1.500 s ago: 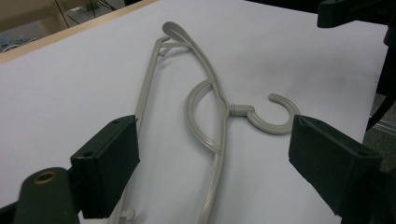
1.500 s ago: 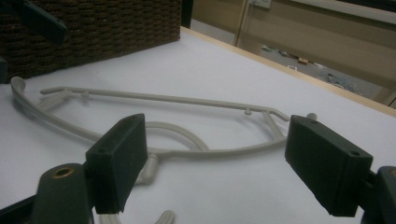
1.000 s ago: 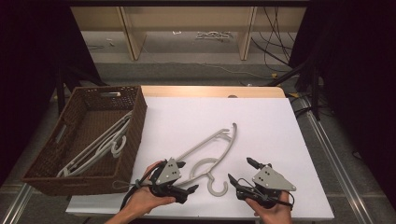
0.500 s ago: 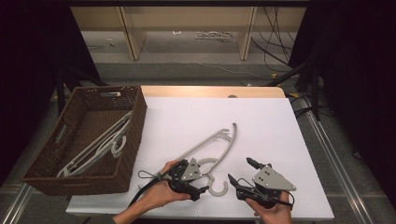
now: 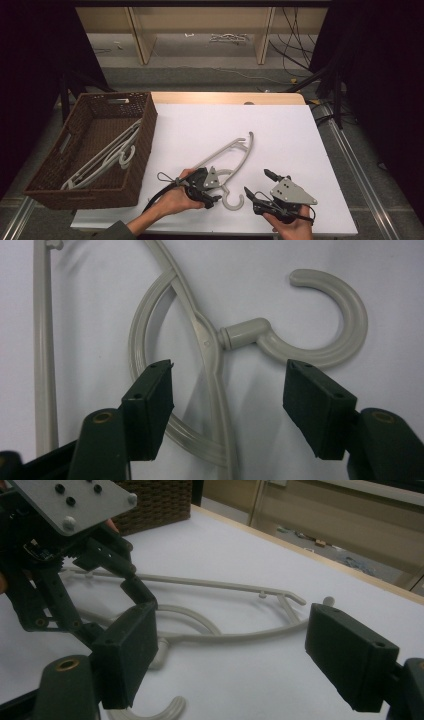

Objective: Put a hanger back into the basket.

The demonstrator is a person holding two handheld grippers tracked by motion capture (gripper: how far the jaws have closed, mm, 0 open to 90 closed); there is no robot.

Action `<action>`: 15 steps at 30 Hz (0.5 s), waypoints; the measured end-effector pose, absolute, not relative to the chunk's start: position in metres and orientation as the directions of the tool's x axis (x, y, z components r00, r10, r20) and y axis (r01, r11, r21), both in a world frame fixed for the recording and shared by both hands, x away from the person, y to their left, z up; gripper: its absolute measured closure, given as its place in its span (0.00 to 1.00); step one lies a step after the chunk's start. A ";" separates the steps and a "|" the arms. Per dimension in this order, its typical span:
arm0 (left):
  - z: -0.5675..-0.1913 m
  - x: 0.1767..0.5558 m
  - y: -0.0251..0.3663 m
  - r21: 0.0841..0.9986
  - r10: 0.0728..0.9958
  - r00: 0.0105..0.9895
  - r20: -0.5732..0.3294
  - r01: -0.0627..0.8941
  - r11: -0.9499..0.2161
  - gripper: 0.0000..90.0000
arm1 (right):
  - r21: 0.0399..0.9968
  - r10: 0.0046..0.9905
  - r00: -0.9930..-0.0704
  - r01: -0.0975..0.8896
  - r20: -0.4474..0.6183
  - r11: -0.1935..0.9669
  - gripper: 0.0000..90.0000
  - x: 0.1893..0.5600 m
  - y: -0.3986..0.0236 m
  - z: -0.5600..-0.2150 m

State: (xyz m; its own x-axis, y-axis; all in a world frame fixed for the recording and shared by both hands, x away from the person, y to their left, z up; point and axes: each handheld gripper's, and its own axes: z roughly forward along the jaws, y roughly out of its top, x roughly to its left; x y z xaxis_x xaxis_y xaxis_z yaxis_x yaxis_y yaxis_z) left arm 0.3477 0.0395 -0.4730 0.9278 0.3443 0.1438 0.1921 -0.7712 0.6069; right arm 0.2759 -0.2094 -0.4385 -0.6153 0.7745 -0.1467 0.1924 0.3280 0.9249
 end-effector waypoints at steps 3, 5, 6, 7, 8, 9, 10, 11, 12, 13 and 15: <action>-0.473 0.351 0.038 0.591 0.330 0.934 0.138 0.189 -0.784 0.46 | 0.925 0.773 -0.617 0.193 -0.145 0.327 0.25 0.276 -0.209 -0.439; -0.474 0.353 0.036 0.584 0.330 0.934 0.138 0.192 -0.788 0.48 | 0.924 0.770 -0.620 0.190 -0.150 0.333 0.25 0.276 -0.209 -0.439; -0.474 0.353 0.036 0.585 0.336 0.932 0.135 0.198 -0.787 0.49 | 0.922 0.770 -0.621 0.197 -0.147 0.334 0.25 0.275 -0.209 -0.438; -0.474 0.354 0.036 0.583 0.335 0.932 0.136 0.198 -0.788 0.51 | 0.922 0.770 -0.621 0.197 -0.147 0.334 0.25 0.275 -0.209 -0.438; -0.475 0.355 0.036 0.578 0.331 0.934 0.132 0.198 -0.792 0.53 | 0.922 0.770 -0.620 0.197 -0.147 0.334 0.25 0.275 -0.209 -0.438; -0.475 0.356 0.035 0.574 0.328 0.936 0.129 0.199 -0.794 0.54 | 0.925 0.771 -0.619 0.189 -0.149 0.331 0.25 0.276 -0.209 -0.439; -0.474 0.357 0.035 0.561 0.321 0.939 0.125 0.200 -0.803 0.57 | 0.923 0.770 -0.621 0.195 -0.146 0.333 0.25 0.276 -0.209 -0.439; -0.474 0.358 0.035 0.560 0.322 0.940 0.116 0.205 -0.803 0.58 | 0.921 0.769 -0.623 0.197 -0.146 0.335 0.25 0.275 -0.209 -0.439; -0.474 0.358 0.035 0.561 0.330 0.938 0.108 0.216 -0.799 0.58 | 0.922 0.768 -0.624 0.197 -0.145 0.334 0.25 0.275 -0.209 -0.438; -0.474 0.359 0.034 0.556 0.326 0.940 0.103 0.217 -0.803 0.60 | 0.922 0.770 -0.622 0.197 -0.144 0.332 0.25 0.275 -0.209 -0.438; -0.473 0.360 0.034 0.546 0.323 0.941 0.102 0.218 -0.809 0.64 | 0.923 0.771 -0.620 0.194 -0.146 0.331 0.25 0.276 -0.208 -0.439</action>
